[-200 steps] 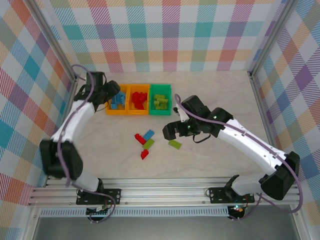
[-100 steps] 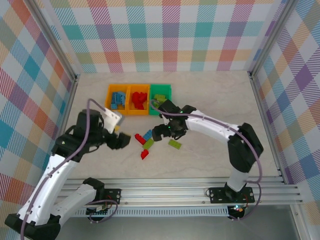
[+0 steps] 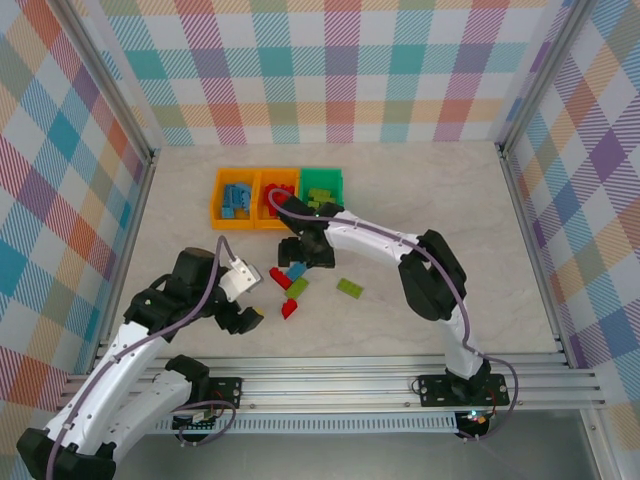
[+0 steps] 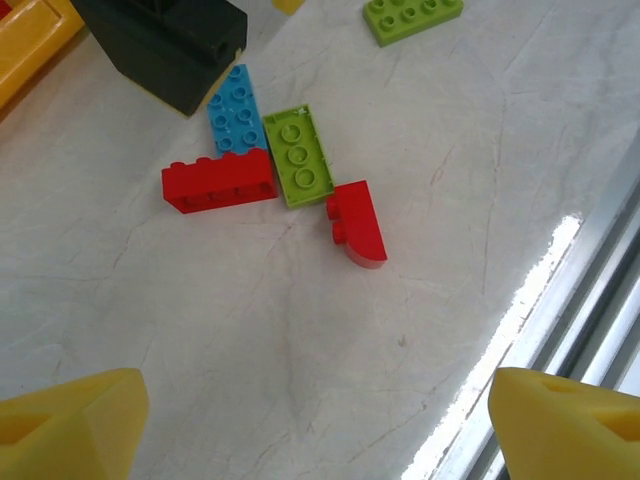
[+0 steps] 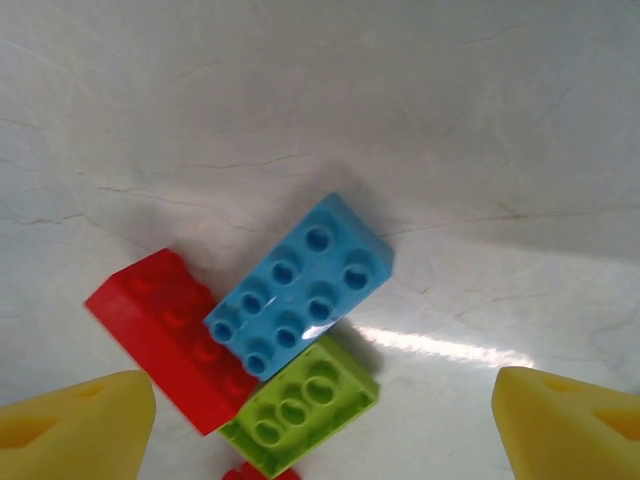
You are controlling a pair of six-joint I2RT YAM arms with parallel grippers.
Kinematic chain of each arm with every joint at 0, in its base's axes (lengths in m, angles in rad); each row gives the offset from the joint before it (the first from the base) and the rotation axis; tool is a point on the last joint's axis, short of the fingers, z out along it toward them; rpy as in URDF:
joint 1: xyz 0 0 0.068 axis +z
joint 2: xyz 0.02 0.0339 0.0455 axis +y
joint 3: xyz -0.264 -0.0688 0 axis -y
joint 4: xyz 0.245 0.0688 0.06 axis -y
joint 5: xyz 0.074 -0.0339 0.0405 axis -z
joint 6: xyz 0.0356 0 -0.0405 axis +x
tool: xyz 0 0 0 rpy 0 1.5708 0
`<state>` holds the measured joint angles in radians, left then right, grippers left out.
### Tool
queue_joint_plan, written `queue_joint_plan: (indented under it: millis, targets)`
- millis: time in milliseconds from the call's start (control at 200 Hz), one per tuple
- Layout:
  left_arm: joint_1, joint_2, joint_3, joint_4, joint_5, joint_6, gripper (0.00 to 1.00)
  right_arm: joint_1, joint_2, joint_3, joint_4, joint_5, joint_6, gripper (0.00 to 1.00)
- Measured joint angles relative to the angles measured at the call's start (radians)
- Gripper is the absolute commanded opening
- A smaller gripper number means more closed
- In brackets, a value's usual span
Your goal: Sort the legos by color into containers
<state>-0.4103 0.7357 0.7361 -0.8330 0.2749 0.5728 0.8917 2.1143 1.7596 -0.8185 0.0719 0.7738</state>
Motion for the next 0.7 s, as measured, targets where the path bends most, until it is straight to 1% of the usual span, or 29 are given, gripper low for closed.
queue_joint_plan:
  millis: [80,150,215,325,365,425,535,620,700]
  targets:
    - [0.0,-0.002,-0.001,0.026,-0.025,-0.012,0.92,0.025,0.002,0.013,0.003,-0.003,-0.006,0.86]
    - [0.003,-0.01,-0.001,0.049,-0.063,-0.036,0.92,0.048,0.02,0.056,-0.012,0.001,-0.034,0.78]
    - [0.015,-0.027,-0.001,0.059,-0.1,-0.058,0.93,0.078,0.062,0.136,-0.026,0.019,-0.068,0.69]
    - [0.05,-0.102,-0.001,0.063,-0.166,-0.087,0.93,0.119,0.173,0.306,-0.073,0.052,-0.129,0.62]
    - [0.061,-0.145,-0.001,0.068,-0.189,-0.091,0.93,0.132,0.212,0.356,-0.089,0.062,-0.148,0.61]
    - [0.073,-0.203,-0.009,0.079,-0.215,-0.097,0.93,0.144,0.262,0.409,-0.113,0.078,-0.178,0.56]
    - [0.086,-0.3,-0.023,0.08,-0.248,-0.105,0.94,0.148,0.336,0.482,-0.17,0.111,-0.22,0.55]
    - [0.093,-0.312,-0.032,0.08,-0.261,-0.105,0.95,0.146,0.359,0.539,-0.208,0.128,-0.248,0.55]
    - [0.099,-0.305,-0.04,0.081,-0.261,-0.105,0.95,0.146,0.37,0.555,-0.22,0.131,-0.27,0.53]
